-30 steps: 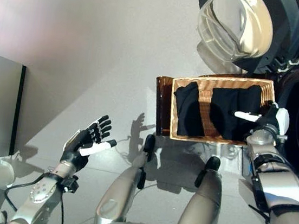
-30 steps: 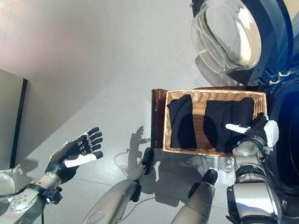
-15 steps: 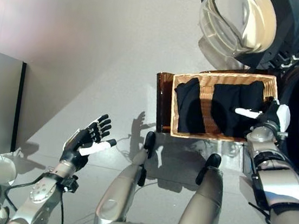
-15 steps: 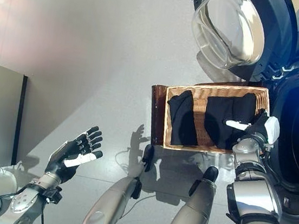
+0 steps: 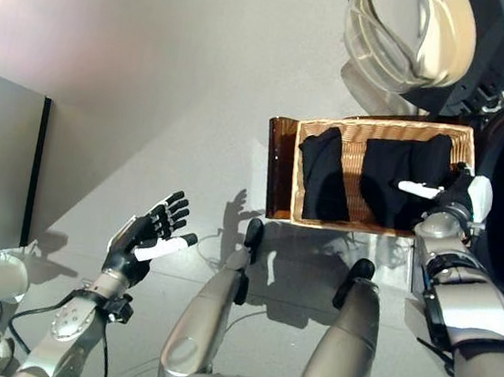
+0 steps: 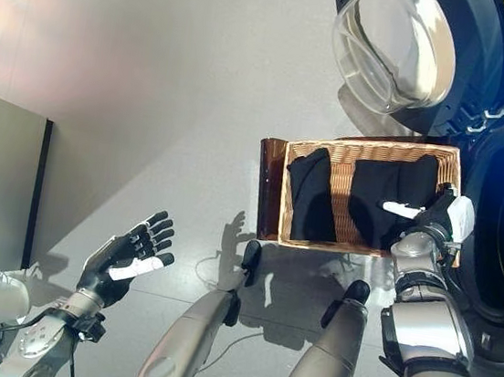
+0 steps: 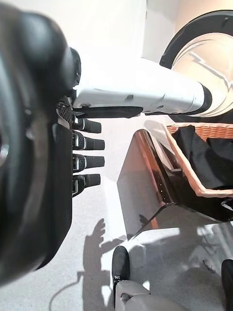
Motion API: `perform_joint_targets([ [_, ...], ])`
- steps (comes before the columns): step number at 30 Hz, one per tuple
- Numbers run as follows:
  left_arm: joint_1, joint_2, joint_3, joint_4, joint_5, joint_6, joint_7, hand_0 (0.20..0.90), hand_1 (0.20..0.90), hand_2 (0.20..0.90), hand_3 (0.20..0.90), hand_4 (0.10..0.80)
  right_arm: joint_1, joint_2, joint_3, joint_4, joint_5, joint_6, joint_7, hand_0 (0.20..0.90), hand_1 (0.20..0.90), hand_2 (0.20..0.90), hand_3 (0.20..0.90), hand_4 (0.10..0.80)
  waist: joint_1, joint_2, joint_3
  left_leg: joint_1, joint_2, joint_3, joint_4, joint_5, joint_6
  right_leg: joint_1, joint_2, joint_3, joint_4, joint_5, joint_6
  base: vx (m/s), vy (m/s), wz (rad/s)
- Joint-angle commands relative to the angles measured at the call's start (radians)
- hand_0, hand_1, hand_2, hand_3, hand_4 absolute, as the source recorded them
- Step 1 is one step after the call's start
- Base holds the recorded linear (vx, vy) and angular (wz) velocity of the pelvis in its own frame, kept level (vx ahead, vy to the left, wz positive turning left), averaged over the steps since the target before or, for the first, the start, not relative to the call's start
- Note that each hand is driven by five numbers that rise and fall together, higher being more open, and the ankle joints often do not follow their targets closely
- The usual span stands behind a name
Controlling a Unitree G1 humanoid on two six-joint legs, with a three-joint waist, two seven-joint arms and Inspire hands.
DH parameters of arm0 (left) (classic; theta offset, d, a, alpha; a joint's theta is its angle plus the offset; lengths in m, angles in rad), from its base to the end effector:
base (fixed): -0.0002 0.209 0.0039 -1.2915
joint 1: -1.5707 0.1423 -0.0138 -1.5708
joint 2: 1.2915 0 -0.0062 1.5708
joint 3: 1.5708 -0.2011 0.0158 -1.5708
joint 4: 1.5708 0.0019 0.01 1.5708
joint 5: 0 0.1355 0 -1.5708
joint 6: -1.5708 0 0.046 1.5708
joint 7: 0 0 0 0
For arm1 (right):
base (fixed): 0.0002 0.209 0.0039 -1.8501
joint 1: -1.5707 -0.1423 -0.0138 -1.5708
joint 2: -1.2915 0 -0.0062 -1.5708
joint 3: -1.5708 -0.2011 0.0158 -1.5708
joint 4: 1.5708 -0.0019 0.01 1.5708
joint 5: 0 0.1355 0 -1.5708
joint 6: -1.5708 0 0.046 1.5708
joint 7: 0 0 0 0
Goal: Pick up the clothes and place them into the washing machine
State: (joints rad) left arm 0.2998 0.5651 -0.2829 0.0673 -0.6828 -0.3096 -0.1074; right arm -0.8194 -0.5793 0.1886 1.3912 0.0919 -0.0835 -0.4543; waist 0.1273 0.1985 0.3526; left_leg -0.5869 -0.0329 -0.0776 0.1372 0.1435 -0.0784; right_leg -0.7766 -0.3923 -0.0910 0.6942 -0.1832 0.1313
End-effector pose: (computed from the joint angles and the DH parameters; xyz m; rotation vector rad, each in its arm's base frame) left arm 0.1181 0.2349 -0.0088 -0.1650 0.1842 -0.1752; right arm 0.3082 -0.3079 0.0611 -0.6021 0.3543 -0.7085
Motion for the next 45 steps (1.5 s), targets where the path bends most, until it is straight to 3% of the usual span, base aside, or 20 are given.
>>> perform_joint_targets([
  [1,0.009,0.052,0.052,-0.082,-0.007,-0.073,0.008,0.9,0.9,0.9,0.9,0.8,0.015,0.035,0.005,-0.006,0.016,-0.012,0.004,0.9,0.9,0.9,0.9,0.8,0.022,-0.009,-0.024,0.041,0.012,0.004,0.132,-0.183,-0.007,0.012,-0.027,0.078,-0.172,0.258,0.097,0.063,0.019,0.04],
  [12,-0.001,0.045,0.059,-0.095,-0.007,-0.077,0.021,0.9,0.9,0.9,0.9,0.8,0.029,0.033,-0.011,-0.013,0.033,-0.005,-0.004,0.9,0.9,0.9,0.9,0.8,0.043,-0.015,-0.025,0.073,-0.007,-0.003,0.047,-0.154,-0.002,0.07,-0.061,0.038,-0.271,0.31,0.115,0.042,0.02,0.03],
  [21,0.002,0.043,0.104,-0.157,-0.022,-0.094,0.042,0.9,0.9,0.9,0.9,0.8,0.004,0.0,-0.006,-0.005,0.004,0.012,-0.006,0.9,0.9,0.9,0.9,0.8,0.052,-0.021,-0.002,-0.058,-0.025,-0.003,0.198,-0.199,0.016,-0.032,-0.059,0.084,-0.16,0.261,0.1,-0.037,0.012,0.1],
  [28,0.012,0.053,0.118,-0.171,-0.043,-0.091,0.039,0.9,0.9,0.9,0.9,0.8,-0.021,0.029,0.006,0.016,0.001,0.016,0.018,0.9,0.9,0.9,0.9,0.8,0.05,-0.026,-0.012,-0.116,-0.011,0.013,0.28,-0.234,0.019,-0.076,-0.05,0.098,-0.109,0.234,0.088,-0.013,-0.001,-0.03],
  [29,0.014,0.056,0.117,-0.172,-0.049,-0.09,0.035,0.9,0.9,0.9,0.9,0.8,-0.023,0.034,0.01,0.014,-0.002,0.015,0.019,0.862,0.862,0.862,0.862,0.773,0.048,-0.027,-0.012,-0.121,-0.009,0.013,0.285,-0.235,0.02,-0.081,-0.049,0.1,-0.106,0.232,0.087,-0.019,0.001,-0.03],
  [31,0.013,0.062,0.116,-0.173,-0.055,-0.089,0.033,0.9,0.9,0.9,0.9,0.8,-0.023,0.042,0.015,0.007,-0.003,0.01,0.021,0.362,0.362,0.362,0.362,0.416,0.046,-0.027,-0.014,-0.128,-0.01,0.011,0.294,-0.236,0.021,-0.092,-0.044,0.105,-0.093,0.227,0.084,-0.013,0.003,-0.02],
  [32,0.013,0.063,0.116,-0.173,-0.055,-0.089,0.033,0.9,0.9,0.9,0.9,0.8,-0.023,0.042,0.015,0.007,-0.003,0.01,0.021,0.2,0.2,0.2,0.2,0.3,0.046,-0.027,-0.014,-0.129,-0.01,0.011,0.294,-0.237,0.021,-0.093,-0.044,0.106,-0.092,0.226,0.084,0.0,0.0,0.0],
  [45,0.021,0.088,0.121,-0.171,-0.055,-0.085,0.027,0.9,0.9,0.9,0.9,0.8,-0.044,0.08,0.026,0.008,-0.001,-0.001,0.031,0.2,0.2,0.2,0.2,0.3,0.05,-0.024,-0.026,-0.149,-0.015,0.011,0.31,-0.24,0.023,-0.111,-0.038,0.119,-0.077,0.218,0.081,-0.001,-0.001,-0.01],
])
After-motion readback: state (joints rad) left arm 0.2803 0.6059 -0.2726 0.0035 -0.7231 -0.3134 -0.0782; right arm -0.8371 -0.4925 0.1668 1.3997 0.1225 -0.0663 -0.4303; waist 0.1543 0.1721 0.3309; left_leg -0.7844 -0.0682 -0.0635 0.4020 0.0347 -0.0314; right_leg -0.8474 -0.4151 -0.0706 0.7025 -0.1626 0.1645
